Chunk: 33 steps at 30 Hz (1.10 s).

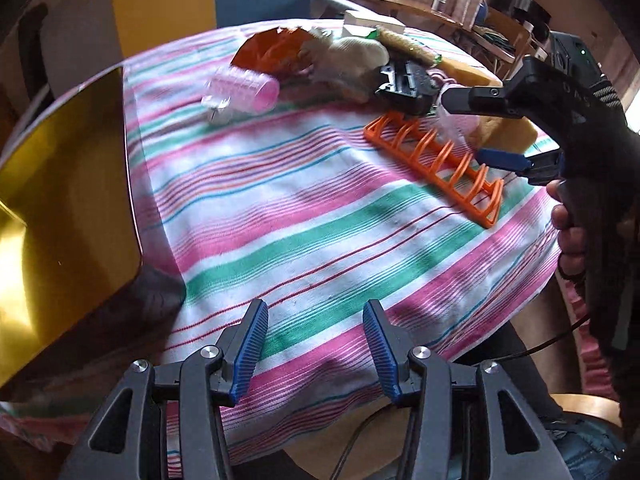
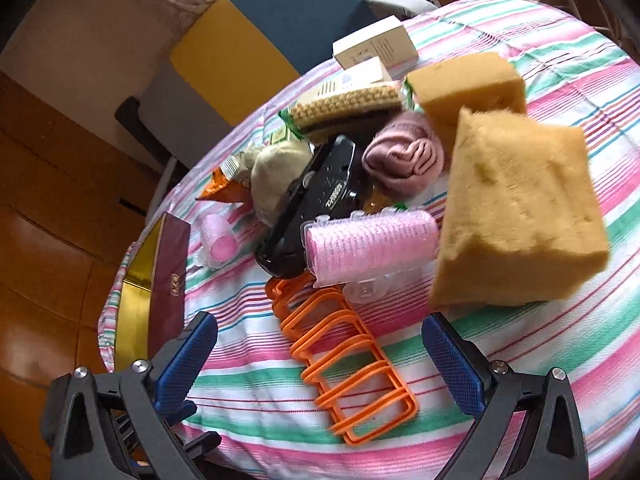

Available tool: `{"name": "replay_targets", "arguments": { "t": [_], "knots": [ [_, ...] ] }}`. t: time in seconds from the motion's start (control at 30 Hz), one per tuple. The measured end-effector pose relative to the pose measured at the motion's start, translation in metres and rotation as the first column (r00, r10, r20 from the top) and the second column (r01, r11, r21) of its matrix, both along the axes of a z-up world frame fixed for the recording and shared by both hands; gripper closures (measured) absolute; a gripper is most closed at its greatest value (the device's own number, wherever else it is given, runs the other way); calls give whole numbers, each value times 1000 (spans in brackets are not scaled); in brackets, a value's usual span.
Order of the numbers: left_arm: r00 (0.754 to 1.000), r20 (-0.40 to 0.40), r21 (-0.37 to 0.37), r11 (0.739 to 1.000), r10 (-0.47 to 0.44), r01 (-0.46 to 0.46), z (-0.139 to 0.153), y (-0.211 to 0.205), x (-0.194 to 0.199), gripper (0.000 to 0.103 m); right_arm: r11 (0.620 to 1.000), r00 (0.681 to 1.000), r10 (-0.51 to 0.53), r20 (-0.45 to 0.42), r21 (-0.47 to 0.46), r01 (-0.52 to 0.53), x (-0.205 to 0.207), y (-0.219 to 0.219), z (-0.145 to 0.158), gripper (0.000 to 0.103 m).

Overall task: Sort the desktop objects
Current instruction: 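Lower left tool over orange plastic rack while right tool approaches pink hair roller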

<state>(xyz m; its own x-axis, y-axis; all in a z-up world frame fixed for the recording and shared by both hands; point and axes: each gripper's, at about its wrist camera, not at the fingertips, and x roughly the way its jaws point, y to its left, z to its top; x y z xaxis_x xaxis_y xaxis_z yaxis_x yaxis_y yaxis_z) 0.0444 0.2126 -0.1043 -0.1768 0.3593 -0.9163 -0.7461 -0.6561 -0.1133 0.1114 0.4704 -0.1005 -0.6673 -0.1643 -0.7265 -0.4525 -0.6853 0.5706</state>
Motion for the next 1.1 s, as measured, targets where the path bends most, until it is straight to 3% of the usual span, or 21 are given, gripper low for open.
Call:
{"name": "replay_targets", "arguments": {
  "t": [0.13, 0.27, 0.5, 0.6, 0.73, 0.93, 1.1],
  "knots": [
    [1000, 15, 13, 1000, 4, -4, 1, -6, 1, 52, 993, 996, 80, -31, -88, -83, -18, -16, -7, 0],
    [1000, 28, 33, 999, -8, 7, -1, -7, 3, 43, 957, 979, 167, -118, -220, -189, -24, -32, -5, 0],
    [997, 70, 83, 996, 20, -26, 4, -20, 4, 42, 967, 975, 169, -142, -169, -192, -14, -30, 13, 0],
    [996, 85, 105, 994, 32, -41, 4, -26, 4, 42, 977, 984, 131, -118, -151, -148, -13, -14, 11, 0],
    [993, 113, 140, 988, 46, -61, 0, -33, 0, 41, 991, 996, -1, -93, -132, -11, 4, 18, 8, 0],
    [990, 137, 164, 985, 26, -49, -4, -26, -8, 23, 988, 988, -142, -64, -78, 136, 33, 53, 5, 0],
    [995, 102, 121, 992, 6, -19, -9, -1, -7, 22, 994, 992, -108, -63, -42, 105, 40, 48, 9, 0]
  ]
}}
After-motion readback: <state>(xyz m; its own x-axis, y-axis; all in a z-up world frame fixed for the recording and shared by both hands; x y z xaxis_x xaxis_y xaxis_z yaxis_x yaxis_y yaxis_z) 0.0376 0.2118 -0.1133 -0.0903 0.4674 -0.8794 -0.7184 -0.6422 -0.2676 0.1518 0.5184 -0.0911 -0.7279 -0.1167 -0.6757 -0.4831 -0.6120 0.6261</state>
